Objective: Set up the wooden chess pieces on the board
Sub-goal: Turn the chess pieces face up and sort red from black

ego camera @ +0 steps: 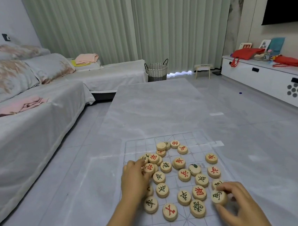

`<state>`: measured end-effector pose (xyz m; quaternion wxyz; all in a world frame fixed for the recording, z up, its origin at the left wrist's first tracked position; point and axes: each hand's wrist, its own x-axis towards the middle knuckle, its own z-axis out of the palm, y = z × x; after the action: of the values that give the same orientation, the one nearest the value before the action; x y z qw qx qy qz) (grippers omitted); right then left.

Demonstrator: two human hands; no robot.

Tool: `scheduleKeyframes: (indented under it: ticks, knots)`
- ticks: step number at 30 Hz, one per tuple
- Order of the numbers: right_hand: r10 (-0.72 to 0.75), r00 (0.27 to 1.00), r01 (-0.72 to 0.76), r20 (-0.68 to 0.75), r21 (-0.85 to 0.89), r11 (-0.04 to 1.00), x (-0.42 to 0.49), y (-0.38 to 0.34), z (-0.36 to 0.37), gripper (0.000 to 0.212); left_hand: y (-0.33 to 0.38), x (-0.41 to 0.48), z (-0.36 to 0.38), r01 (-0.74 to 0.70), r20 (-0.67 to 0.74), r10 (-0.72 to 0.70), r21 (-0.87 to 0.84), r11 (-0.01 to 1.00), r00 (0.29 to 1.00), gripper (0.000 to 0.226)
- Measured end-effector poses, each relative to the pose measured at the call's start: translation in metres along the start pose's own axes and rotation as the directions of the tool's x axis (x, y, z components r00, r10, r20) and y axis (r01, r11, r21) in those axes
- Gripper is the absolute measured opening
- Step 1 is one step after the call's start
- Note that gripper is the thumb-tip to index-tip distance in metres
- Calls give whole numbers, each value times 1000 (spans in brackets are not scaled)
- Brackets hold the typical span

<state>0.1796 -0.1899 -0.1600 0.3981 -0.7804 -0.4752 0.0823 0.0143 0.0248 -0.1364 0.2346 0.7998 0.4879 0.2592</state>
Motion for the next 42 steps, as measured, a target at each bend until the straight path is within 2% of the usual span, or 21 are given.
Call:
scheduleKeyframes:
  ticks: [2,6,9,11,13,16,18,21,25,29,30,40,42]
  knots:
    - [-75,997,73,-26,-58,996,-5,2,5,38,2,11,3,-23,48,17,111,994,999,39]
    - [-82,996,80,-26,-63,995,-9,8,15,59,10,21,1,-61,131,19,321,945,991,35]
    - [-97,995,86,-34,-233,969,-9,7,18,68,12,24,1,-74,137,29,332,940,990,36]
    - [-88,994,71,-61,-234,970,-10,7,18,60,12,23,2,-87,117,50,329,940,992,35]
    - [-76,993,57,-89,-197,979,-10,8,18,51,10,19,-1,-63,74,44,269,961,996,37]
    - [-54,996,42,-70,-162,986,-11,5,17,38,-3,3,-12,39,41,-40,21,999,998,39]
    - [-50,996,38,-77,-152,988,-11,5,17,37,-13,-16,-23,76,58,-69,-136,988,996,41]
    - [-10,999,4,-40,-135,991,-11,4,16,37,-25,-51,-33,79,119,-51,-240,967,992,49]
    - [3,1000,-7,-25,-152,988,-11,0,14,35,-35,-84,-33,47,115,-23,-210,977,993,43]
    - [18,1000,-20,-15,-166,986,-14,-3,12,34,-40,-88,-33,21,63,-24,62,998,998,34]
    - [21,1000,-23,-11,-173,985,-14,-4,12,34,-39,-88,-33,22,59,-26,83,996,998,32]
    - [75,997,-73,5,-180,981,-13,-7,12,35,-53,-89,-28,22,72,-12,-138,990,997,42]
    - [24,999,-31,-40,-187,982,-10,-11,12,33,-54,-91,-28,5,44,3,-197,980,999,49]
